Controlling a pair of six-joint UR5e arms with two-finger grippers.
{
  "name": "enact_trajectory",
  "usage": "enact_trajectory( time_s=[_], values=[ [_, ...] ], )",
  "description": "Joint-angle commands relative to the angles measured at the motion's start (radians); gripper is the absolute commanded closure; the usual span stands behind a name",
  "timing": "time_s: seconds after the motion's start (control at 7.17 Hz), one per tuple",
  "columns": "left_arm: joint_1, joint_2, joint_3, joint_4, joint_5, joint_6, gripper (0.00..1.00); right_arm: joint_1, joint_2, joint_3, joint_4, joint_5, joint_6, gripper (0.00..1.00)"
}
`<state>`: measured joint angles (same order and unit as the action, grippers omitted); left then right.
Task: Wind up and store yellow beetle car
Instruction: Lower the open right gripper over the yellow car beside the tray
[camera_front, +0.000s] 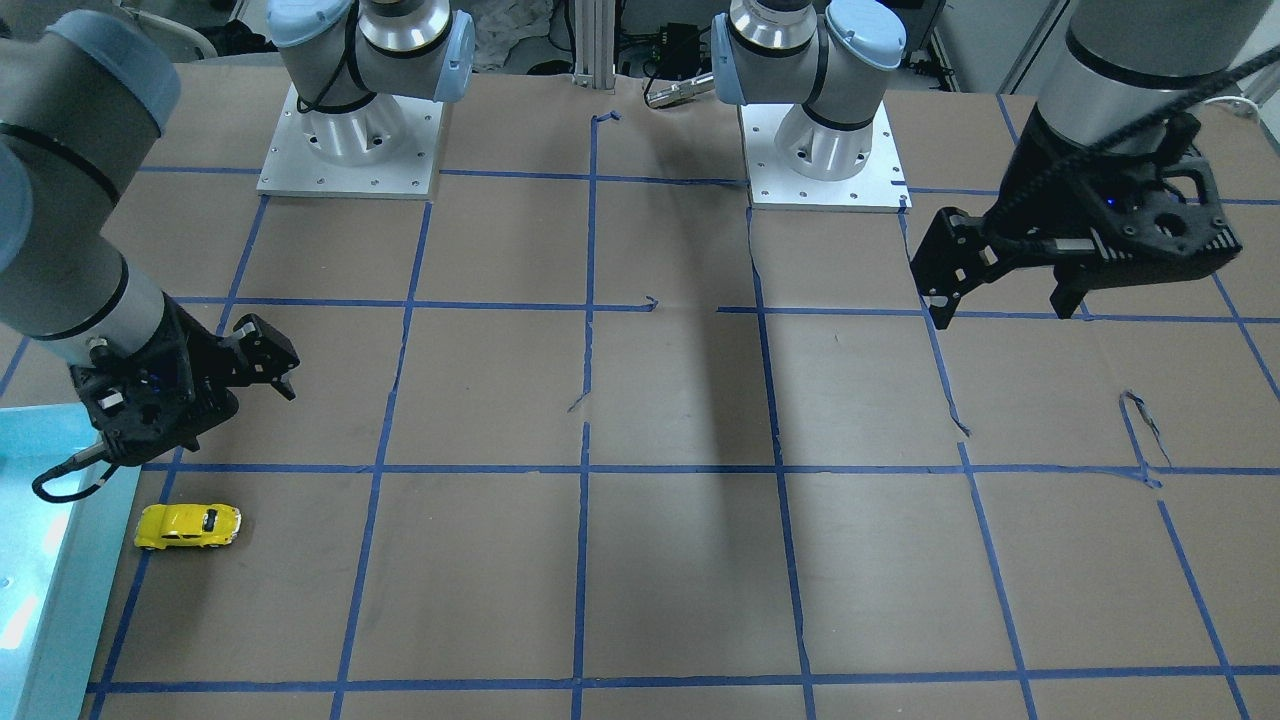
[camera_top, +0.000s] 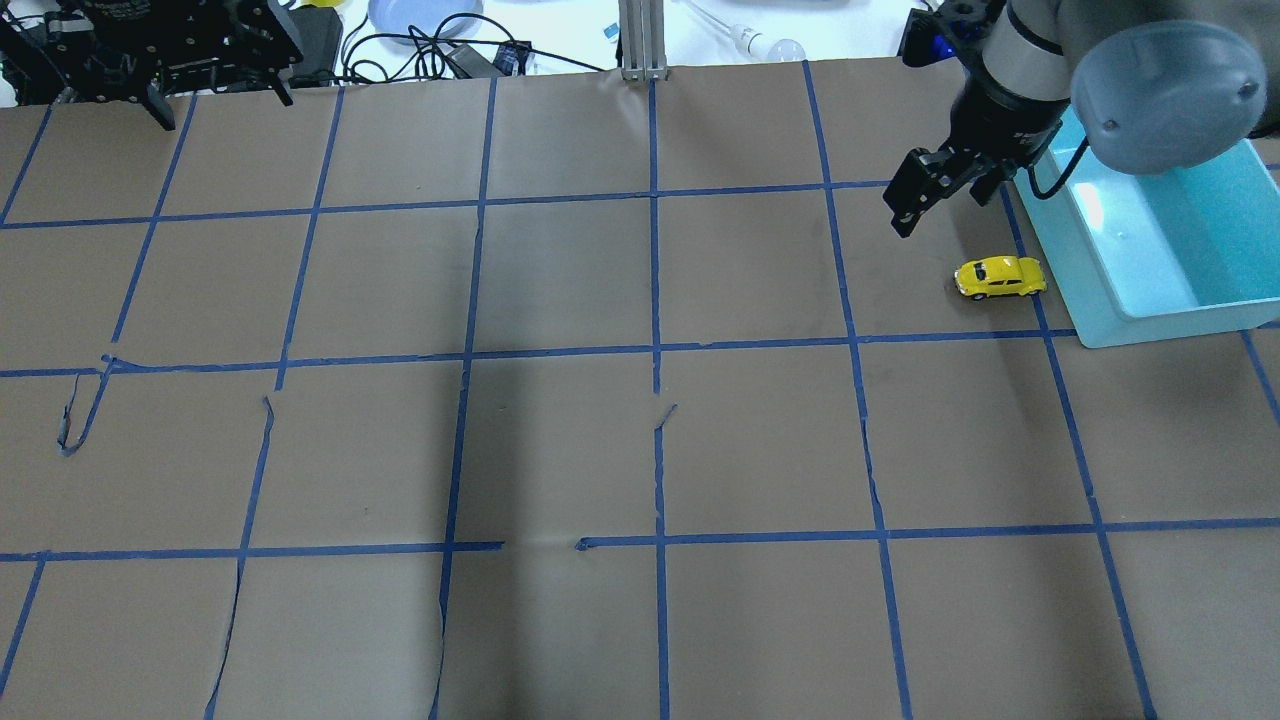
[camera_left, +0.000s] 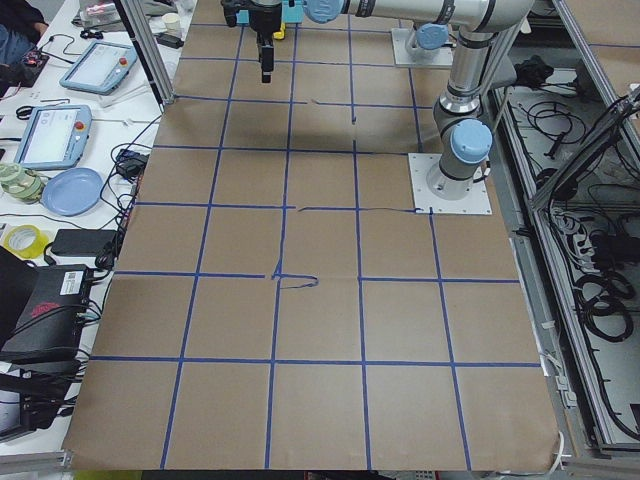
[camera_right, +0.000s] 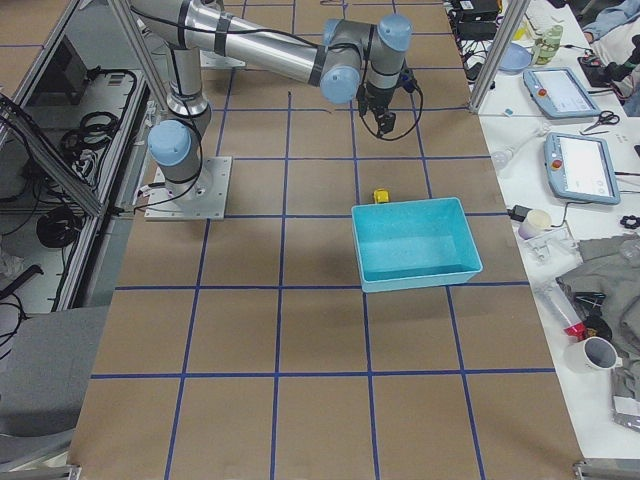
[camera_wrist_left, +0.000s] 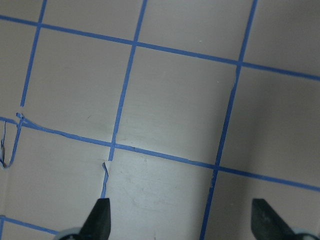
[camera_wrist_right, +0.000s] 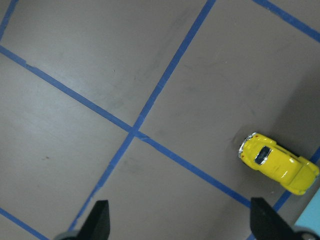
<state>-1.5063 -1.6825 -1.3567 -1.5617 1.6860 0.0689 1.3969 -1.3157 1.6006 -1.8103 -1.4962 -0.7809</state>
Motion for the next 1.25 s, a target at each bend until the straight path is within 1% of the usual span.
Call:
enact_trajectory(
  time_s=[0.0,0.14,0.28,0.42,0.56,0.7,0.84,0.98,1.12],
  values=[
    [-0.008,0.044,-0.047,-0.008,-0.050,0.100,0.00,-0.054,0.074,-0.001,-0.110,-0.015,-0.482,0.00],
    [-0.008,0.050,-0.058,-0.038,-0.104,0.098,0.00,-0.111,0.093,0.007,-0.110,-0.012,-0.665,0.00],
    [-0.006,0.053,-0.068,-0.040,-0.109,0.089,0.00,-0.155,0.116,0.005,-0.097,0.002,-0.808,0.00],
    [0.001,0.052,-0.070,-0.047,-0.105,0.063,0.00,-0.163,0.121,0.008,-0.106,-0.010,-0.922,0.00],
    [0.009,0.053,-0.068,-0.070,-0.100,0.060,0.00,-0.165,0.151,0.010,-0.141,-0.033,-1.109,0.00],
    [0.011,0.052,-0.068,-0.093,-0.108,0.063,0.00,-0.165,0.167,0.025,-0.165,-0.051,-1.153,0.00],
    [0.011,0.047,-0.068,-0.092,-0.112,0.066,0.00,-0.165,0.185,0.069,-0.276,-0.056,-1.155,0.00],
    [0.009,0.041,-0.068,-0.092,-0.112,0.072,0.00,-0.165,0.211,0.091,-0.337,-0.055,-1.155,0.00],
    [0.009,0.040,-0.070,-0.092,-0.109,0.075,0.00,-0.165,0.228,0.097,-0.357,-0.050,-1.153,0.00]
  ],
)
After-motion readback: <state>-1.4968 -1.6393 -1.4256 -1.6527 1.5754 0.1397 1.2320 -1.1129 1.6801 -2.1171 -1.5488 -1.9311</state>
